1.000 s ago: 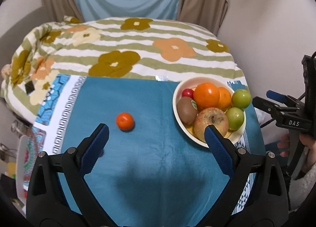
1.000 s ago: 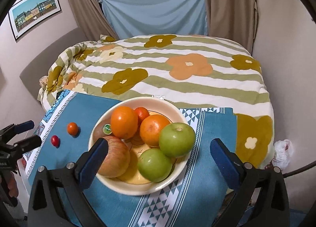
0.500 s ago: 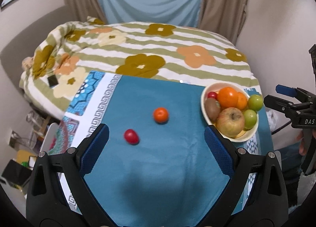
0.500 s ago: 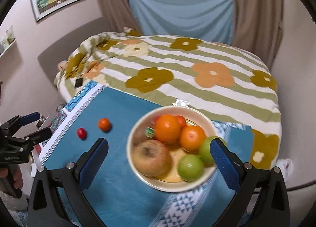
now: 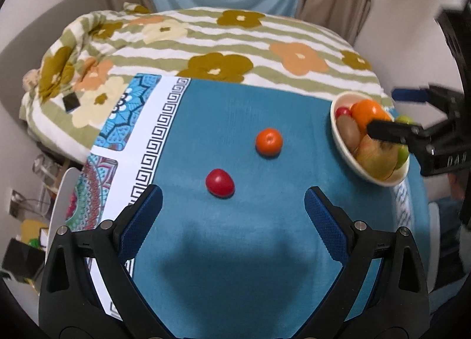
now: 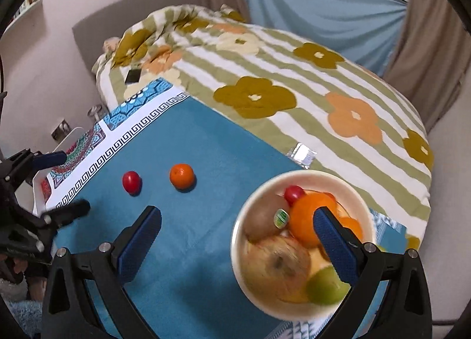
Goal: Organize fruits
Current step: 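Withdraw both tools toward the small tomato and tangerine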
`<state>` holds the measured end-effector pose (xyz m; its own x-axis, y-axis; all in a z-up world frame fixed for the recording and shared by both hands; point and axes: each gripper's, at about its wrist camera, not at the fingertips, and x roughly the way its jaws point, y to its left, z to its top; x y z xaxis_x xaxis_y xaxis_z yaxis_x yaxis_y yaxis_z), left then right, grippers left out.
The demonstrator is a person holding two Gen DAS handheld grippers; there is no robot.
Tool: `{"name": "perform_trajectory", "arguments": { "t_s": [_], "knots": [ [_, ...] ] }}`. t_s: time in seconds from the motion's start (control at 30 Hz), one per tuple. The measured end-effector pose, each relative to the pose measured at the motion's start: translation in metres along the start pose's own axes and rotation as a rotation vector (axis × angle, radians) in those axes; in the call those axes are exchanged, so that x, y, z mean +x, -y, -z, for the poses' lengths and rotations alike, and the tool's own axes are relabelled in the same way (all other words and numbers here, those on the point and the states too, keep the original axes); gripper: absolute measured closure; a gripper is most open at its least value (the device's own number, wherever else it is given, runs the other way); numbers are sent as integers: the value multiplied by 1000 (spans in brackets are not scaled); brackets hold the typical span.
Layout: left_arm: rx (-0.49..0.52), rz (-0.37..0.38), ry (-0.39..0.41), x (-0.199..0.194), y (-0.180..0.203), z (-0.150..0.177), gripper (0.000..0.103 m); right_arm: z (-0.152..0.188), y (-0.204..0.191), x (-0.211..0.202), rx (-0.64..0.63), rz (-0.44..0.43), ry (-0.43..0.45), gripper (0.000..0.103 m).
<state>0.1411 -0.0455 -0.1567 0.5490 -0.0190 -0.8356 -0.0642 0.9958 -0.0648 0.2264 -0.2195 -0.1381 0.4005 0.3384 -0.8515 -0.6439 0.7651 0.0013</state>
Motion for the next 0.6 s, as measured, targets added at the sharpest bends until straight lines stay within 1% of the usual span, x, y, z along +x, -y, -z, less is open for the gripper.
{"name": "perform_trajectory", "arguments": {
  "t_s": [0.2, 0.3, 0.37, 0.4, 0.43, 0.47, 0.53, 0.57, 0.6],
  "knots": [
    [73, -5, -25, 31, -6, 5, 2, -14, -12, 32, -32, -28, -47, 0],
    [91, 4, -40, 44, -11, 6, 10, -18, -16, 46, -38, -46, -72, 0],
    [100, 6, -51, 52, -14, 6, 11, -21, -19, 53, -42, -50, -67, 2],
    [104, 12, -59, 58, -16, 6, 16, -23, -20, 58, -45, -48, -70, 3],
    [106, 17, -67, 62, -17, 6, 23, -24, -21, 61, -49, -52, -76, 5],
    [110, 22, -76, 67, -18, 6, 25, -25, -23, 66, -54, -54, -81, 7],
    [125, 27, -90, 77, -19, 5, 27, -26, -27, 73, -63, -60, -97, 15],
    [131, 30, -92, 79, -20, 5, 28, -27, -30, 78, -68, -64, -108, 16],
    [142, 36, -96, 83, -19, 5, 32, -26, -32, 82, -72, -67, -114, 18]
  ]
}}
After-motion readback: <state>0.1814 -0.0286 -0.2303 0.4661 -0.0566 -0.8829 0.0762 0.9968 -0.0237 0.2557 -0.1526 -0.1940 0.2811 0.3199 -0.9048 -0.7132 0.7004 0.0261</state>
